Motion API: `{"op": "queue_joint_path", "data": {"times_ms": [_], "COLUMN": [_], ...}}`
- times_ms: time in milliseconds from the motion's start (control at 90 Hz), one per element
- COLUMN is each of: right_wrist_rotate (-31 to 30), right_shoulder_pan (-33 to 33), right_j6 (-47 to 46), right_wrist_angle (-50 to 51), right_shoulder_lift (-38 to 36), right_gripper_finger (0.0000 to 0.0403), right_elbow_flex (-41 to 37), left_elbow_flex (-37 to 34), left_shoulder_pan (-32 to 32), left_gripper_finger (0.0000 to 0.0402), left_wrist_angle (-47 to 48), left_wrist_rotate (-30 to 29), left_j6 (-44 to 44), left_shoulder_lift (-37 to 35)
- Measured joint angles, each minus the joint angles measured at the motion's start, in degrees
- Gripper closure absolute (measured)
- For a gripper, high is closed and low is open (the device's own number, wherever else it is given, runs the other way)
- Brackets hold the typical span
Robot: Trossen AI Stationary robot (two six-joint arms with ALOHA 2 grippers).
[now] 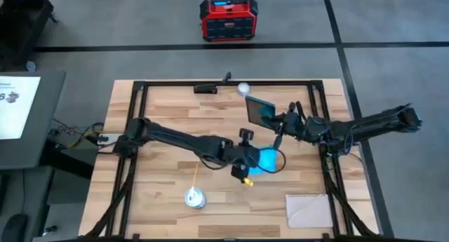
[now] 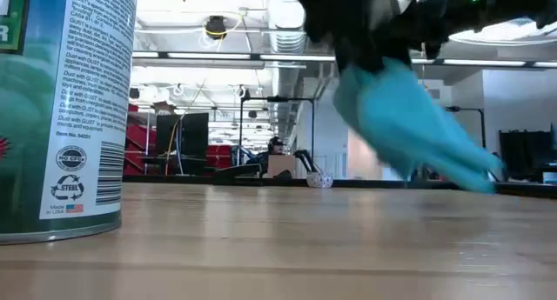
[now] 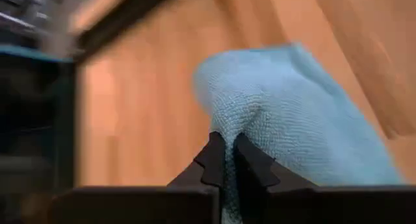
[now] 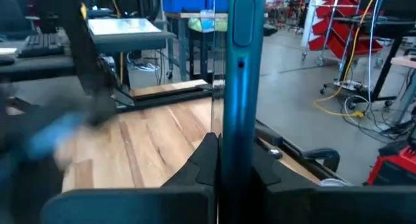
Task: Apply microfiber cloth
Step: Wipe the front of the black tablet using blue microfiber cloth
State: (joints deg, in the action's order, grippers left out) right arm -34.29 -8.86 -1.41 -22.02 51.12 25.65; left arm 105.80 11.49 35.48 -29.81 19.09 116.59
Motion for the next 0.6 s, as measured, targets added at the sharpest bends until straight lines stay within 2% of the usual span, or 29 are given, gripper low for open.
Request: {"op": "queue_joint_path", "data": {"times_ms": [267, 600], "right_wrist_rotate": [-9.95, -15.13], "right_shoulder_pan": [-8.94, -14.90], "right_j6": [2.95, 3.39], "right_wrist_angle": [-4.57, -9.30], "right_shoulder_lift": [-0.04, 2.70], "right_gripper_finger": [0.0394, 0.0394], "right_elbow_flex": [0.00, 0.00], "left_elbow_flex": [0.02, 0.00], "left_shoulder_pan": [0.52, 0.36], "left_gripper_finger": [0.0401, 0.0402], "left_wrist_angle": [2.65, 0.76], "left_wrist_rotate": [-9.92, -17.01], "left_j6": [-0.10, 1.68], "left_shoulder_lift": [-4.90, -6.53]}}
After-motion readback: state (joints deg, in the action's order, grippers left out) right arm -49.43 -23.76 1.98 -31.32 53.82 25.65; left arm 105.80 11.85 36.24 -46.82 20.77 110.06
